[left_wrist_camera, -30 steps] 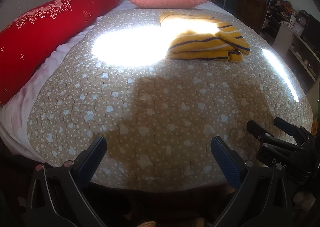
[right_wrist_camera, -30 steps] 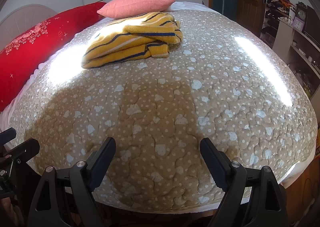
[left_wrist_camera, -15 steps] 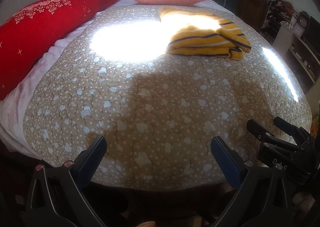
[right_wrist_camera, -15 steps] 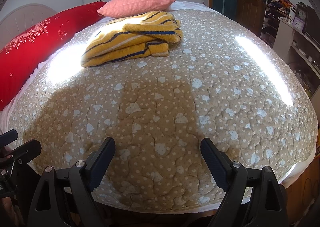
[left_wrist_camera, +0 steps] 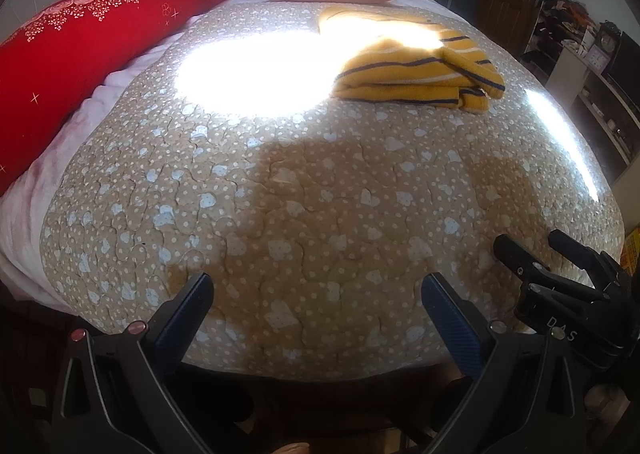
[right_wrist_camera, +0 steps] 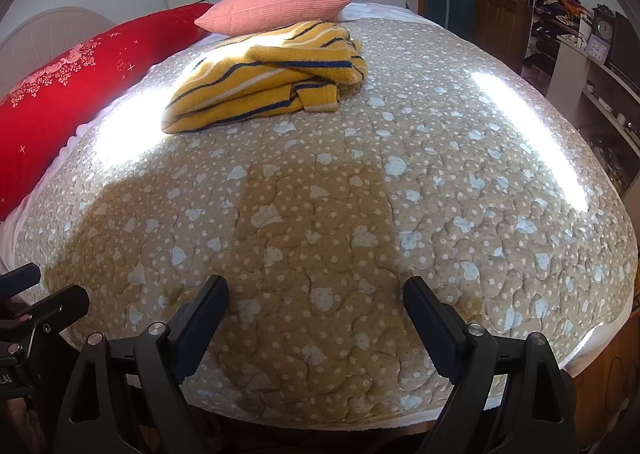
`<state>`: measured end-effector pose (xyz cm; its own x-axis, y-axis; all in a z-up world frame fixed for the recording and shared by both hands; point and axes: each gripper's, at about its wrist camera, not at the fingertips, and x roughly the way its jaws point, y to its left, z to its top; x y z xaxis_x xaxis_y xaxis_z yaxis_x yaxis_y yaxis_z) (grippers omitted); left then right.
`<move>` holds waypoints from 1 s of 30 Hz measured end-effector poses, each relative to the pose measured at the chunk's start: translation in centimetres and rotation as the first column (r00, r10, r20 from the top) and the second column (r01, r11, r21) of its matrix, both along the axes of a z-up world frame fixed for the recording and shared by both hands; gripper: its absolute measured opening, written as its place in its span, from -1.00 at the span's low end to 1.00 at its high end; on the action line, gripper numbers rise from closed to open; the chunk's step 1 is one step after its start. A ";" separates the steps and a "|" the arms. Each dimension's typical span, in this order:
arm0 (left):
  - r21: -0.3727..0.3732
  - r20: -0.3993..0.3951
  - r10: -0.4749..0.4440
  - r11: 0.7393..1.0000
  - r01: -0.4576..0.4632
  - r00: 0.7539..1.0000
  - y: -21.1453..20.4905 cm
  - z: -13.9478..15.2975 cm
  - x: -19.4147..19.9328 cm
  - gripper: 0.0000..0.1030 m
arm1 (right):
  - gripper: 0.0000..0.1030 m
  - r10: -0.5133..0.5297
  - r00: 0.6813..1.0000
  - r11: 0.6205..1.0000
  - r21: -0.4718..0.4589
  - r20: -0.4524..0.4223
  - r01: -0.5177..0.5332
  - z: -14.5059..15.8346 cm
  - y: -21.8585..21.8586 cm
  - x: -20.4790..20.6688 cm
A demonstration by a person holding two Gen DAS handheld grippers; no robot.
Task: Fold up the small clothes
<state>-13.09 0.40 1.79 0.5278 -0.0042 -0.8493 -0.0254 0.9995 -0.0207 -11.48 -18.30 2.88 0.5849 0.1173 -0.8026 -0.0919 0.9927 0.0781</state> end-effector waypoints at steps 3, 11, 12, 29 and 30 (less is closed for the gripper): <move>-0.002 -0.005 -0.001 1.000 0.001 1.000 0.0 -0.1 0.0 1.00 | 0.80 0.000 1.000 1.000 -0.001 0.000 0.000 0.0 0.0 0.0; -0.002 -0.013 0.001 1.000 -0.001 1.000 0.0 -0.3 0.2 1.00 | 0.80 -0.002 1.000 1.000 0.000 0.002 0.002 0.0 0.0 0.0; -0.003 -0.014 0.001 1.000 -0.001 1.000 0.0 -0.3 0.2 1.00 | 0.80 -0.002 1.000 1.000 0.001 0.003 0.002 0.0 0.0 0.0; -0.011 -0.010 0.010 1.000 -0.010 1.000 0.6 -0.5 0.7 1.00 | 0.80 -0.014 0.999 1.000 -0.024 0.046 0.015 0.6 0.0 -0.2; -0.005 0.001 0.010 1.000 -0.010 1.000 0.8 -0.3 0.9 1.00 | 0.80 -0.008 0.999 0.999 -0.031 0.053 0.009 0.7 0.0 0.0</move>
<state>-12.15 1.17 1.49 0.5289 -0.0033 -0.8487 -0.0354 0.9990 -0.0260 -11.45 -18.27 3.62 0.6275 0.0877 -0.7737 -0.0865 0.9953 0.0426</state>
